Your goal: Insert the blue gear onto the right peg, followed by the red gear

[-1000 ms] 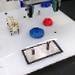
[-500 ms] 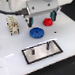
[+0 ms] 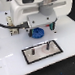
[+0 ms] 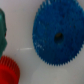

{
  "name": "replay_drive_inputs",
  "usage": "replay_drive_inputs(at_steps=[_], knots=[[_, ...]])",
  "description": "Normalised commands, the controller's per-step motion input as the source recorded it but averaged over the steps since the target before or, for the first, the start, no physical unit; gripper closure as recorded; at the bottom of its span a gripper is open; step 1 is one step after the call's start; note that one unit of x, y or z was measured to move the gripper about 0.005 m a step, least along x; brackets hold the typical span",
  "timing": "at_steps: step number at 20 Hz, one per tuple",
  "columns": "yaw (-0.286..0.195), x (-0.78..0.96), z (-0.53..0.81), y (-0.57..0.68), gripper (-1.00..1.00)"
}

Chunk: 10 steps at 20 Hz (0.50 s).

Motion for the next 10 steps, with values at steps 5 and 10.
replay_drive_inputs(at_steps=[5, 10], knots=[[0.0, -0.3, -0.23, -0.03, -1.0], [0.0, -0.38, -0.15, -0.02, -1.0]])
